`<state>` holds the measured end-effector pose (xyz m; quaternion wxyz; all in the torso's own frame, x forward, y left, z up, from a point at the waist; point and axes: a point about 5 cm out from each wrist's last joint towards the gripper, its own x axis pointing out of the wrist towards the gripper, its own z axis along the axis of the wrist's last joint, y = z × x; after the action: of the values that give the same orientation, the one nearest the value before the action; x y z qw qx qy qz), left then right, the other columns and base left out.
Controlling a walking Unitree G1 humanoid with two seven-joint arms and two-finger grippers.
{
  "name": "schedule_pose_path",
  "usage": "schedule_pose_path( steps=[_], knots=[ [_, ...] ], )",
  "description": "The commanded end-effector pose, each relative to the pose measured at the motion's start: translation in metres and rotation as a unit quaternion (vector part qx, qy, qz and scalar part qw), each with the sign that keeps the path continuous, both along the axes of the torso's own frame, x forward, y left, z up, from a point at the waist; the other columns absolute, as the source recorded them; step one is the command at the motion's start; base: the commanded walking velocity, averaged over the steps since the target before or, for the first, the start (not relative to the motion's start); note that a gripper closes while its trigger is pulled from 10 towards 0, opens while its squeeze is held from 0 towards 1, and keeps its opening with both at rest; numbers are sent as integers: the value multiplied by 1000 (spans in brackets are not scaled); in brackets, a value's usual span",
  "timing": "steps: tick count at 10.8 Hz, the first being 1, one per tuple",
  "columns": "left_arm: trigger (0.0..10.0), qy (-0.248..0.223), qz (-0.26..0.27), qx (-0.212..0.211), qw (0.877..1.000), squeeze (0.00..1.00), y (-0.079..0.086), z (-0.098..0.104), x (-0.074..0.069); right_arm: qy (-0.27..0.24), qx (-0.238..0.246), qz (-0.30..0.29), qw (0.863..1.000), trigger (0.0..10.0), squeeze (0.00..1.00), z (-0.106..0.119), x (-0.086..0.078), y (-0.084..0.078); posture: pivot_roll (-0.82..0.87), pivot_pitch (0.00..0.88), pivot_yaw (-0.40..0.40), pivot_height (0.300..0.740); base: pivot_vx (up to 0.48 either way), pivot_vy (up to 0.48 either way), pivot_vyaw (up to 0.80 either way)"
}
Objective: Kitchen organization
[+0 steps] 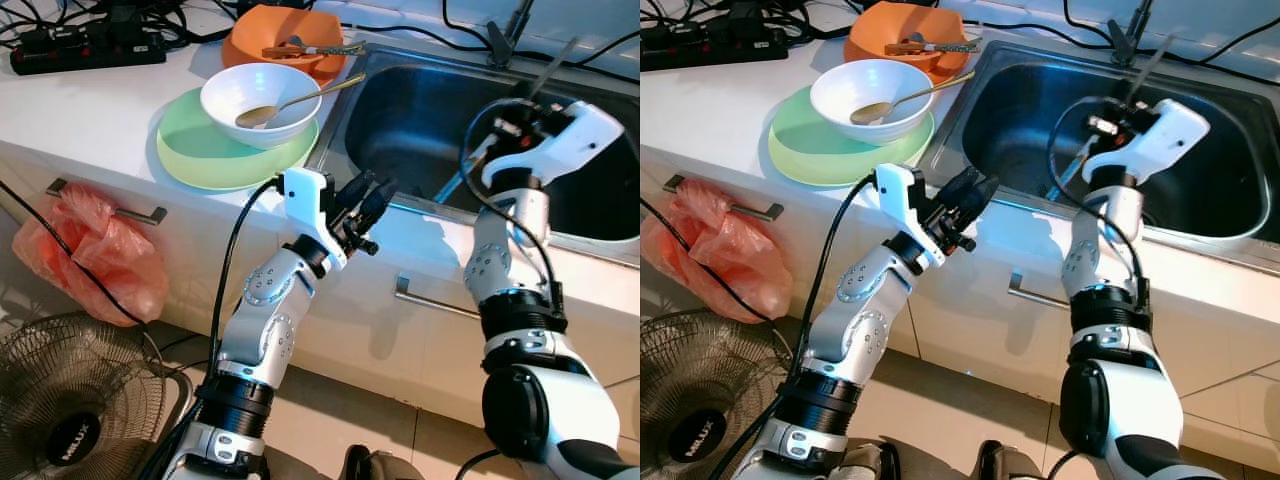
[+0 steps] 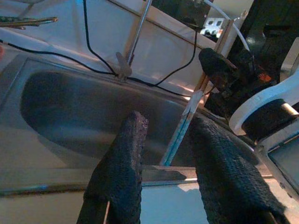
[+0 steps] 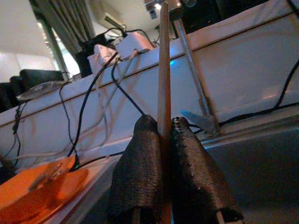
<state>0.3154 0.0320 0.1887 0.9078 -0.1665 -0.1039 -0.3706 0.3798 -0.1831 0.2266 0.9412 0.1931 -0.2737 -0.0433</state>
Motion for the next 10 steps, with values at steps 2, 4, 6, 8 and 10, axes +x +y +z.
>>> schedule_pose_path(
  steps=[2, 4, 6, 8, 10],
  knots=[
    [10000, -6, -6, 2, 1000, 0, -2, 1, -3, 16, 2, 18, 1000, 10000, 0, -10, -3, 5, 40, 164, -43, 740, 0, 0, 0],
    [10000, -2, -6, 4, 1000, 0, -3, 0, -3, 37, -8, 19, 999, 10000, 0, -19, -8, 1, 30, 166, -43, 740, 0, 0, 0],
    [10000, 0, -5, 5, 1000, 0, -3, -1, -3, 42, -11, 17, 999, 10000, 0, -21, -12, -6, 27, 166, -46, 740, 0, 0, 0],
    [10000, 2, -3, 8, 1000, 0, -3, -2, -3, 56, -20, 26, 998, 10000, 0, -23, -15, -7, 26, 165, -47, 740, 0, 0, 0],
    [10000, 3, -1, 9, 1000, 0, -3, -2, -2, 63, -24, 40, 997, 10000, 0, -23, -16, -6, 27, 164, -48, 740, 0, 0, 0]
  ],
)
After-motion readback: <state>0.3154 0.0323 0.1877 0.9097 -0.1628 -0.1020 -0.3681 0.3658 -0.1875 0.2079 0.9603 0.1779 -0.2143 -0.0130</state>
